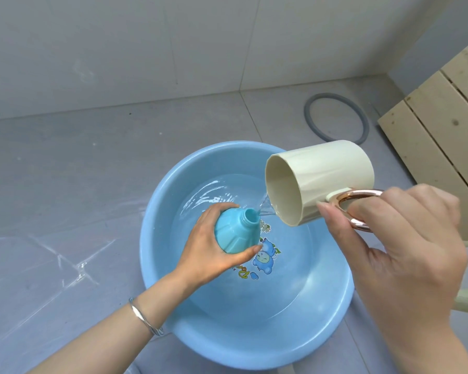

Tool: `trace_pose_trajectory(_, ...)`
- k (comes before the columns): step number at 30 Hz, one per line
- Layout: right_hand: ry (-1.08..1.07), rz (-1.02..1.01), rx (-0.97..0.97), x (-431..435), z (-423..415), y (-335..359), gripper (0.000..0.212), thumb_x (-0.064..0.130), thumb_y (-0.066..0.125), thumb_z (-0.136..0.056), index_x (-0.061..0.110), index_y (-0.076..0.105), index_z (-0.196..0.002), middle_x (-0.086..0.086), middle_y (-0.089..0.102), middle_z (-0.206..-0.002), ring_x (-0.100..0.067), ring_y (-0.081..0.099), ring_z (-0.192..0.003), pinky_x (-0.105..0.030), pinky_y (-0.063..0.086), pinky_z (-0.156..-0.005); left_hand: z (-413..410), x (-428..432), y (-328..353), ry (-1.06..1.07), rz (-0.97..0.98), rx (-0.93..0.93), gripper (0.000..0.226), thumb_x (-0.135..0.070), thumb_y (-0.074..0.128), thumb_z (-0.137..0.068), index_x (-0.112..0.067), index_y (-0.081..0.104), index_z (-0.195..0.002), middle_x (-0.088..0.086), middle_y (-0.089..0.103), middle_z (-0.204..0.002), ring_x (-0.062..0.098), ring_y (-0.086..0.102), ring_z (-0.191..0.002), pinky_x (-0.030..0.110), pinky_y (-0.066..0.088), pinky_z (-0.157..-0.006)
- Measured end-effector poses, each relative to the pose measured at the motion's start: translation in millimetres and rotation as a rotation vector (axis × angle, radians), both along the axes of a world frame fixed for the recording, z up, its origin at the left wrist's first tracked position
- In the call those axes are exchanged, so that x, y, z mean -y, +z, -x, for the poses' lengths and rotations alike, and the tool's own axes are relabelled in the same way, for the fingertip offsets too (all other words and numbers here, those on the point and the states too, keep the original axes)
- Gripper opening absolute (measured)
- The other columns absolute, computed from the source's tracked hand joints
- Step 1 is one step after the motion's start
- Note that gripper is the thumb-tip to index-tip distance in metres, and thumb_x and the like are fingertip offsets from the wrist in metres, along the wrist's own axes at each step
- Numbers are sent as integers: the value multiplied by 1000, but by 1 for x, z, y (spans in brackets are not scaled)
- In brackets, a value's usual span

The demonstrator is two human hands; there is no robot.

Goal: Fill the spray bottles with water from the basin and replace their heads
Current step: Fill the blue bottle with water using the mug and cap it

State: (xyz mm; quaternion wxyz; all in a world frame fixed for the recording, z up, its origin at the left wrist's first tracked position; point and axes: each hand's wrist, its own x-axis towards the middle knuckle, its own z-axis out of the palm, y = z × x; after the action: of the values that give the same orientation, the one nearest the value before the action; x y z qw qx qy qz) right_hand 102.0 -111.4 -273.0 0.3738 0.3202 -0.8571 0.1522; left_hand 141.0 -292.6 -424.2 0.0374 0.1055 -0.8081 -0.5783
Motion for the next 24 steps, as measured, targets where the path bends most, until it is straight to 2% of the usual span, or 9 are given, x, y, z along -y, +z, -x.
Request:
trace_pose_trajectory(6, 59, -35, -63, 2, -1, 1, 32, 21, 66, -91, 6, 58, -63, -7, 55, -56, -23, 35, -64, -33, 30, -70, 0, 0, 1, 7, 8, 5, 65, -60, 80, -54, -42, 50, -109, -19, 59, -108, 9, 57, -104, 35, 49, -90)
trace_pose_trajectory(14, 159, -95, -136, 8, -3, -2, 32, 21, 68, -88, 10, 50, -64, -4, 43, -51, -21, 29, -63, -31, 29, -68, 1, 0, 3, 7, -18, 2, 66, -57, 82, -55, -41, 51, -111, -16, 61, -109, 13, 59, -105, 42, 51, -89)
trace_pose_trajectory(18, 208, -122, -177, 8, -4, -10, 28, 22, 69, -87, 13, 46, -74, -2, 43, -50, -21, 30, -62, -31, 30, -68, 2, -1, 4, 4, -30, 5, 67, -58, 81, -54, -41, 51, -111, -15, 61, -112, 15, 59, -108, 43, 51, -89)
trace_pose_trajectory(22, 98, 84, -37, 1, -2, -23, 28, 26, 63, -92, 13, 48, -73, -3, 43, -50, -21, 32, -62, -29, 28, -71, 1, 0, 6, 12, -23, 8, 66, -58, 80, -54, -41, 51, -111, -17, 60, -111, 11, 58, -107, 38, 50, -90)
trace_pose_trajectory(24, -4, 298, 149, -3, 0, -33, 31, 27, 60, -93, 11, 53, -67, 9, 42, -57, -14, 30, -63, -24, 27, -69, 1, 1, 7, 16, -19, 8, 67, -59, 79, -54, -38, 52, -112, -18, 59, -110, 9, 57, -106, 36, 49, -92)
